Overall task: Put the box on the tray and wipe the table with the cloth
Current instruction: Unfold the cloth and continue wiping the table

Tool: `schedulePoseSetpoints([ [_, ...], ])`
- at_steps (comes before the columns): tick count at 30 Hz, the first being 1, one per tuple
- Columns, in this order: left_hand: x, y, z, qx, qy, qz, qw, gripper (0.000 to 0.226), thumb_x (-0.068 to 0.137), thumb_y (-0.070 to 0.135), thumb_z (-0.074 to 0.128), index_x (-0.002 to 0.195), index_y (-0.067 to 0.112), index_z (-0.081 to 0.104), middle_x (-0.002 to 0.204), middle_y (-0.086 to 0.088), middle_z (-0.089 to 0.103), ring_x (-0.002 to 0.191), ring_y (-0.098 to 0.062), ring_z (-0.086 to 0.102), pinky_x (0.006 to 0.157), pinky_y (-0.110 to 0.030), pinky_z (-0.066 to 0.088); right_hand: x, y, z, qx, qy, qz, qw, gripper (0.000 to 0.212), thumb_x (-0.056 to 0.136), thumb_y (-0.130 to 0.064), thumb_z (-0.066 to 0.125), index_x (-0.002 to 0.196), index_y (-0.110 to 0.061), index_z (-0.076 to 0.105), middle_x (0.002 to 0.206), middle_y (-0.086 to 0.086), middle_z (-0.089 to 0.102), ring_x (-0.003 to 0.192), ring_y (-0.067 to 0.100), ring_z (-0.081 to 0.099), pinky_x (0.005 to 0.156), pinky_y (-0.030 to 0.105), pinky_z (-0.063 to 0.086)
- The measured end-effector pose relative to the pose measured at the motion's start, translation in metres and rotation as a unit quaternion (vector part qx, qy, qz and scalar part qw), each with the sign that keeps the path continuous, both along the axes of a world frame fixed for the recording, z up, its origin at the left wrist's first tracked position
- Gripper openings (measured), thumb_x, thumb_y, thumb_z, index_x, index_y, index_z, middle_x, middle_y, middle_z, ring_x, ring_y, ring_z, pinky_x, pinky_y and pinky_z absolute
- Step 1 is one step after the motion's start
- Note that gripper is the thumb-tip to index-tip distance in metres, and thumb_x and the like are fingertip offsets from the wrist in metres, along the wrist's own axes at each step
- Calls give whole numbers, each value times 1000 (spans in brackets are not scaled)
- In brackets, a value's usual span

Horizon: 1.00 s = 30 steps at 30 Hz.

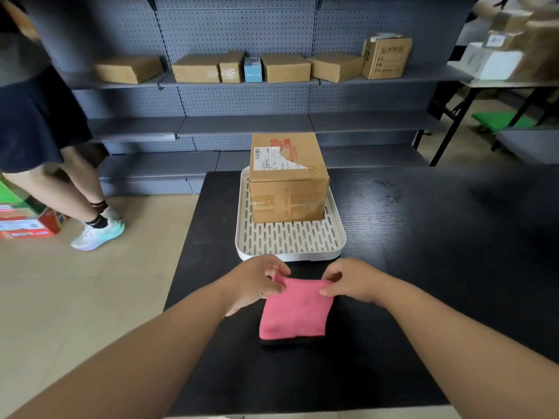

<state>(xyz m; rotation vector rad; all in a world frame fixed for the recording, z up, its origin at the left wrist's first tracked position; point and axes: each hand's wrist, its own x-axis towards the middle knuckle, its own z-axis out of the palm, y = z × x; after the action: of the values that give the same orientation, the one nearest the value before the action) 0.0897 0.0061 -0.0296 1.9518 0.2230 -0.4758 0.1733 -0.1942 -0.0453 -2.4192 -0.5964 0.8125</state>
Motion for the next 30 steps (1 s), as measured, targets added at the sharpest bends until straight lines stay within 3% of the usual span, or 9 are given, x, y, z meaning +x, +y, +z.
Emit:
schedulePoseSetpoints([
  [2,0,6,9,17,-28,6,999,29,82,-1,61,104,19,62,91,5,64,89,-11,62,85,-21,45,1,-1,13,57,-20,-11,998,14,81,-21,70,94,-17,69,88,-10,62,79,0,55,68,12,40],
  [4,0,9,16,31,-57,14,998,29,83,0,62,101,22,64,96,4,67,95,-11,64,86,-19,45,1,-2,24,98,-83,-8,992,7,80,-20,71,87,-19,68,85,-11,62,80,3,56,73,17,42],
  [9,-12,11,18,91,-124,16,988,31,83,1,64,78,31,64,98,11,65,98,-4,61,88,-15,47,-15,-5,39,97,-230,69,966,12,82,-23,68,92,-17,70,88,-10,61,86,7,57,80,19,45],
  [11,-23,11,12,142,-115,-34,983,30,83,2,63,77,32,63,95,16,62,96,0,60,89,-13,45,-24,-7,33,44,-223,135,964,18,84,-30,65,99,-21,69,93,-12,60,87,4,54,79,16,42],
  [16,-48,4,-21,212,-43,-150,965,32,82,8,60,75,38,55,86,22,59,93,-4,61,78,-8,44,-49,-7,-5,-53,-97,235,966,28,82,-31,67,108,-20,67,111,-4,65,99,11,58,89,27,47],
  [20,-52,6,-38,194,-7,-123,973,27,83,13,62,72,36,53,89,16,58,92,-9,59,71,-11,43,-53,-7,-21,-38,-8,165,986,27,80,-29,70,106,-21,68,102,-10,63,94,6,55,88,23,45],
  [23,-49,11,-41,118,12,-21,993,7,86,13,61,92,17,61,95,0,62,87,-18,62,77,-26,53,-45,-4,-23,16,9,34,999,19,83,-29,68,100,-23,67,97,-11,61,94,8,58,86,24,47],
  [25,-45,10,-42,80,35,44,995,14,89,13,58,104,12,58,100,-6,61,84,-19,63,79,-30,56,-42,-1,-27,32,-6,-40,999,10,84,-30,67,92,-26,65,95,-9,63,92,9,59,82,25,48],
  [30,-37,4,-58,152,40,101,982,25,92,17,51,117,14,51,104,-4,58,88,-23,65,83,-39,56,-43,15,-40,9,-54,-123,991,13,88,-30,61,98,-21,64,106,-4,65,99,13,60,89,30,49],
])
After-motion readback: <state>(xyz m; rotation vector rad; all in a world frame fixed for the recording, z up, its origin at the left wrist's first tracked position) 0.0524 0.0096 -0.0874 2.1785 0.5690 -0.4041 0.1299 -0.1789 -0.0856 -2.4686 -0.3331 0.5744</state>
